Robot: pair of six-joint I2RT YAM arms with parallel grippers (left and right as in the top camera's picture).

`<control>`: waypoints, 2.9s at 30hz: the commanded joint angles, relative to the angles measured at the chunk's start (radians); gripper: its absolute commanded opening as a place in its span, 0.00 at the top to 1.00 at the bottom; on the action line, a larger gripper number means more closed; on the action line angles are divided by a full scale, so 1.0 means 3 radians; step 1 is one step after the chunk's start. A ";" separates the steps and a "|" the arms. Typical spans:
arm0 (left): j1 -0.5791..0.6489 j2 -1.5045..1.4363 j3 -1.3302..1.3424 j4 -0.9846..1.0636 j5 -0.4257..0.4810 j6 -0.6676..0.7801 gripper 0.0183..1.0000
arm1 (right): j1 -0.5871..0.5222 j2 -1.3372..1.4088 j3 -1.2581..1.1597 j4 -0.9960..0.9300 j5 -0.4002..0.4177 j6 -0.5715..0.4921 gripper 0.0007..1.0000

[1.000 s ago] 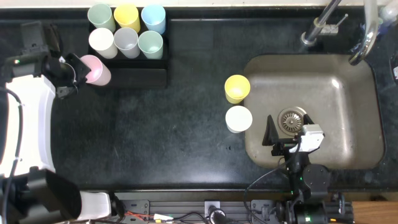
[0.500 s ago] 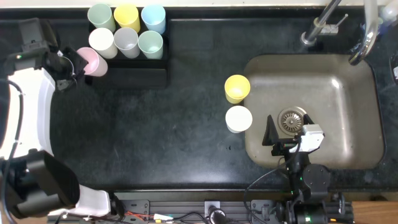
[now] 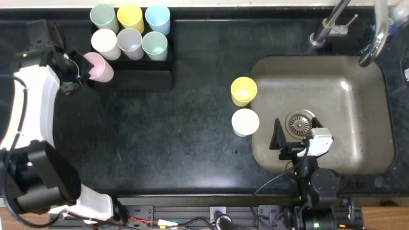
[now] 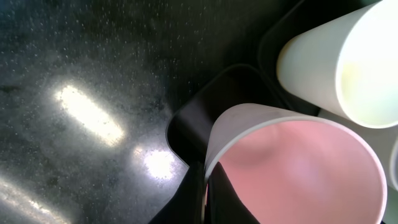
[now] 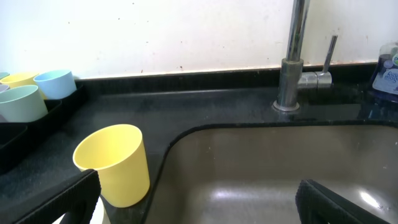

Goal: Store Cups

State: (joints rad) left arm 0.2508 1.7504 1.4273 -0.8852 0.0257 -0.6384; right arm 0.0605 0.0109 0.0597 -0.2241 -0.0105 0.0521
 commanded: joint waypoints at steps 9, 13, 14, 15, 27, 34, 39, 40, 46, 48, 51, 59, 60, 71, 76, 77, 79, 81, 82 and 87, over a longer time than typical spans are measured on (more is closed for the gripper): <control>0.0034 0.0179 0.0048 -0.0009 -0.0121 -0.0057 0.98 | 0.0005 -0.0024 0.0018 0.0023 0.0010 0.0000 0.00; 0.0033 0.0196 0.0048 -0.0008 -0.0188 -0.0057 0.98 | 0.0005 -0.0024 0.0018 0.0023 0.0010 0.0001 0.00; 0.0033 0.0202 0.0048 -0.0006 -0.0197 -0.0057 0.98 | 0.0005 -0.0024 0.0018 0.0023 0.0010 0.0000 0.00; 0.0033 0.0207 0.0048 -0.0005 -0.0207 -0.0057 0.98 | 0.0005 -0.0024 0.0018 0.0023 0.0010 0.0001 0.00; 0.0033 0.0317 0.0048 0.0033 -0.0205 -0.0060 0.98 | 0.0005 -0.0024 0.0018 0.0023 0.0010 0.0001 0.00; 0.0033 0.0317 0.0048 0.0034 -0.0206 -0.0060 0.01 | 0.0005 -0.0024 0.0018 0.0023 0.0010 0.0000 0.00; 0.0033 0.0247 0.0048 0.0032 -0.0216 -0.0058 0.00 | 0.0005 -0.0024 0.0018 0.0023 0.0010 0.0000 0.00; 0.0033 0.0192 0.0048 0.0032 -0.0217 -0.0057 0.00 | 0.0005 -0.0024 0.0018 0.0023 0.0010 0.0000 0.00; -0.0086 -0.0493 0.0050 0.0106 -0.0156 -0.0053 0.00 | 0.0005 -0.0024 0.0018 0.0023 0.0010 0.0001 0.00; -0.0240 -0.0734 0.0071 0.0137 -0.0064 -0.0045 0.00 | 0.0005 -0.0024 0.0018 0.0023 0.0010 0.0000 0.00; -0.0708 -0.0927 0.0151 0.0178 -0.0029 0.0048 0.00 | 0.0005 -0.0024 0.0018 0.0023 0.0010 0.0000 0.00; -0.2645 -0.0633 0.0202 0.0579 -0.0675 0.0155 0.00 | 0.0005 -0.0024 0.0018 0.0023 0.0010 0.0001 0.00; -0.2813 -0.0557 0.0202 0.0641 -0.0680 0.0155 0.00 | 0.0005 -0.0024 0.0018 0.0023 0.0010 0.0000 0.00; -0.3293 -0.0017 0.0202 0.0952 -0.0090 0.0173 0.00 | 0.0005 -0.0024 0.0018 0.0023 0.0010 0.0000 0.00; -0.3182 0.0052 0.0202 0.0692 0.0034 0.0210 0.00 | 0.0005 -0.0024 0.0018 0.0023 0.0010 0.0001 0.00; -0.3150 0.0094 0.0202 0.0635 0.0113 0.0179 0.00 | 0.0005 -0.0024 0.0018 0.0023 0.0010 0.0001 0.00; -0.3104 0.0183 0.0202 0.0582 0.0268 0.0151 0.00 | 0.0005 -0.0024 0.0018 0.0023 0.0009 0.0000 0.00; -0.3092 0.0254 0.0202 0.0593 0.0287 0.0117 0.00 | 0.0005 -0.0024 0.0018 0.0023 0.0010 0.0001 0.00; -0.3092 0.0277 0.0202 0.0603 0.0285 0.0117 0.00 | 0.0005 -0.0024 0.0018 0.0023 0.0010 0.0000 0.00; -0.3092 0.0365 0.0202 0.0729 0.0292 0.0100 0.00 | 0.0005 -0.0024 0.0018 0.0023 0.0010 0.0000 0.00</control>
State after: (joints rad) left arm -0.6735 1.8519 1.4910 -0.6804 0.0860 -0.5980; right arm 0.0605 0.0113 0.0597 -0.2245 -0.0105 0.0521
